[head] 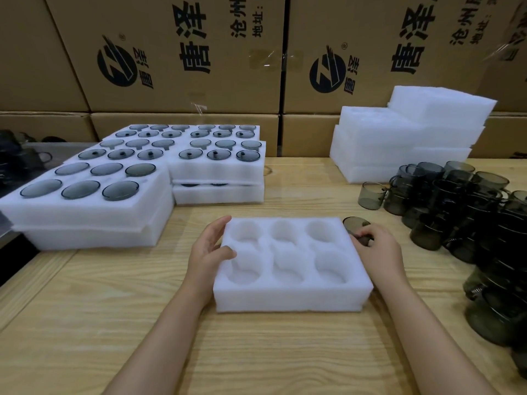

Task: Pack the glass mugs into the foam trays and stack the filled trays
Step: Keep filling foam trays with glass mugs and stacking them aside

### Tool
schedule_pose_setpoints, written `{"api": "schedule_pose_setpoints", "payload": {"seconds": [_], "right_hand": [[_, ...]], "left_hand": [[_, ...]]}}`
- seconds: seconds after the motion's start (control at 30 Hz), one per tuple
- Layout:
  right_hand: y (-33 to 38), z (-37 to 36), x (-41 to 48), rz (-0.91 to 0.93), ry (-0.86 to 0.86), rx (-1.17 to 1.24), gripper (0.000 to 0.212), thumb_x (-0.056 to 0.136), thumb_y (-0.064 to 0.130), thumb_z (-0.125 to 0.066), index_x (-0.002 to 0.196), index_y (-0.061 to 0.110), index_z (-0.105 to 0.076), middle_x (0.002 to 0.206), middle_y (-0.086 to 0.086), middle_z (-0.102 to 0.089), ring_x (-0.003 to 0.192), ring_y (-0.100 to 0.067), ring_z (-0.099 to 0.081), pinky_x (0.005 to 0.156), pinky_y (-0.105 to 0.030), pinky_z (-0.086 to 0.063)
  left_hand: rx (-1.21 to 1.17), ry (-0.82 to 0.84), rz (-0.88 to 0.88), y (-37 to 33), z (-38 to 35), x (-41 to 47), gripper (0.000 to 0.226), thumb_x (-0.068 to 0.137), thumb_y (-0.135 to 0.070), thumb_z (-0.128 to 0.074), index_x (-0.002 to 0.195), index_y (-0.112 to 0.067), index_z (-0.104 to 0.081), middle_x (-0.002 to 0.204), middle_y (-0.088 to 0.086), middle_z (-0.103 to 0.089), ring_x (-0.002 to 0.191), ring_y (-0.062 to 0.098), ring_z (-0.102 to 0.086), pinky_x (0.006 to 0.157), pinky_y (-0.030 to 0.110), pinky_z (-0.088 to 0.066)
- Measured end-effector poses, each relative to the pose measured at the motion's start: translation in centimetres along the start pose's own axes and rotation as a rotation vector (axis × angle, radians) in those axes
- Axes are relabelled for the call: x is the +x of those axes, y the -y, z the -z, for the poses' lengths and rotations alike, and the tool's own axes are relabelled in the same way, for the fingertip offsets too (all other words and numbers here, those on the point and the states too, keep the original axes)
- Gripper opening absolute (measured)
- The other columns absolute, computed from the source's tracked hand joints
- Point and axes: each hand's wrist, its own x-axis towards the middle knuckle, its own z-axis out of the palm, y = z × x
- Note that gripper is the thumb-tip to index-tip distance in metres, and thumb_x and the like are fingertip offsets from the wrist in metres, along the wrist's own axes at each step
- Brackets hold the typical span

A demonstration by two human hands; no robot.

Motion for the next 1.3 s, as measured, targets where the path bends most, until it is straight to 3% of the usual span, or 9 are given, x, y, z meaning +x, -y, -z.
{"api": "schedule_pose_setpoints", "payload": {"seconds": [0.1,0.33,0.47,0.57,0.8,0.97,1.17,1.23,1.3], "right_hand": [[-0.3,0.0,-0.5,-0.013,-0.053,0.086,0.017,0.076,0.022,-0.074,0.078,0.018,-0.058,0.088,0.006,-0.054,0.089,-0.019,-0.052,0.068,-0.027,-0.034],[0.6,1.3,0.3,-0.106,-0.273,0.446,0.060,0.070,0.037,-0.080,0.122,0.025,-0.054,0.109,0.003,-0.055,0.091,-0.012,-0.053,0.078,-0.026,-0.042],[1.9,1.8,0.4,-0.094,-0.057,0.722,0.035,0.075,0.034,-0.075,0.107,0.028,-0.064,0.101,0.000,-0.062,0.091,-0.016,-0.058,0.081,-0.030,-0.049],[3.0,1.6,0.1,-0.078,0.107,0.778,0.041,0.064,0.041,-0.074,0.101,0.027,-0.064,0.097,0.003,-0.064,0.086,-0.012,-0.060,0.072,-0.021,-0.049],[3.6,0.6,-0.9,-0.106,0.194,0.550,0.040,0.069,0.034,-0.080,0.099,0.027,-0.054,0.100,0.008,-0.060,0.079,0.004,-0.059,0.052,-0.009,-0.043],[3.6,0.5,-1.1,-0.003,0.262,0.338,0.051,0.071,0.036,-0.079,0.113,0.030,-0.052,0.104,0.015,-0.062,0.095,-0.002,-0.058,0.074,-0.021,-0.044],[4.1,0.7,-1.2,0.194,0.397,0.033,0.050,0.080,0.037,-0.071,0.126,0.030,-0.053,0.121,0.018,-0.049,0.107,-0.002,-0.046,0.076,-0.003,-0.034],[4.2,0.9,-1.1,0.229,0.449,-0.063,0.048,0.082,0.042,-0.067,0.125,0.028,-0.050,0.119,0.017,-0.046,0.115,-0.008,-0.044,0.084,-0.011,-0.035],[4.8,1.2,-0.6,0.192,0.525,-0.189,0.059,0.077,0.059,-0.060,0.126,0.029,-0.047,0.125,0.015,-0.043,0.131,-0.017,-0.035,0.102,-0.033,-0.036]], "left_hand": [[-0.026,0.020,0.004,0.0,0.1,0.0,0.078,0.038,-0.017,-0.064,0.116,-0.024,-0.063,0.117,0.001,-0.065,0.097,0.011,-0.067,0.067,0.022,-0.053],[-0.013,0.055,0.011,0.1,0.0,0.1,0.081,0.037,-0.017,-0.062,0.117,-0.025,-0.063,0.118,0.003,-0.063,0.099,0.015,-0.065,0.069,0.024,-0.053],[0.033,0.082,-0.002,0.1,-0.3,0.0,0.073,0.046,-0.006,-0.059,0.116,-0.026,-0.063,0.127,0.003,-0.059,0.102,0.009,-0.064,0.069,0.020,-0.052],[0.034,0.095,0.000,0.0,-0.4,-0.1,0.068,0.053,0.000,-0.052,0.115,-0.026,-0.064,0.132,0.002,-0.057,0.104,0.008,-0.064,0.070,0.019,-0.052],[0.048,0.114,0.012,0.0,-0.4,-0.2,0.069,0.044,-0.009,-0.061,0.111,-0.026,-0.067,0.139,-0.004,-0.052,0.115,0.008,-0.059,0.073,0.018,-0.051],[0.055,0.112,0.009,0.0,-0.5,-0.1,0.068,0.042,-0.010,-0.060,0.107,-0.027,-0.070,0.138,-0.008,-0.053,0.118,0.005,-0.056,0.075,0.016,-0.050],[0.063,0.103,0.028,-0.1,-0.5,-0.2,0.066,0.044,-0.009,-0.059,0.107,-0.027,-0.070,0.138,-0.011,-0.052,0.121,0.007,-0.054,0.081,0.023,-0.048],[0.075,0.096,0.026,-0.1,-0.5,-0.2,0.064,0.049,-0.004,-0.054,0.108,-0.027,-0.069,0.138,-0.012,-0.052,0.120,0.005,-0.055,0.081,0.021,-0.048],[0.083,0.088,0.027,0.0,-0.5,-0.2,0.064,0.051,-0.003,-0.052,0.108,-0.027,-0.068,0.138,-0.012,-0.052,0.120,0.005,-0.054,0.083,0.023,-0.047]]}}
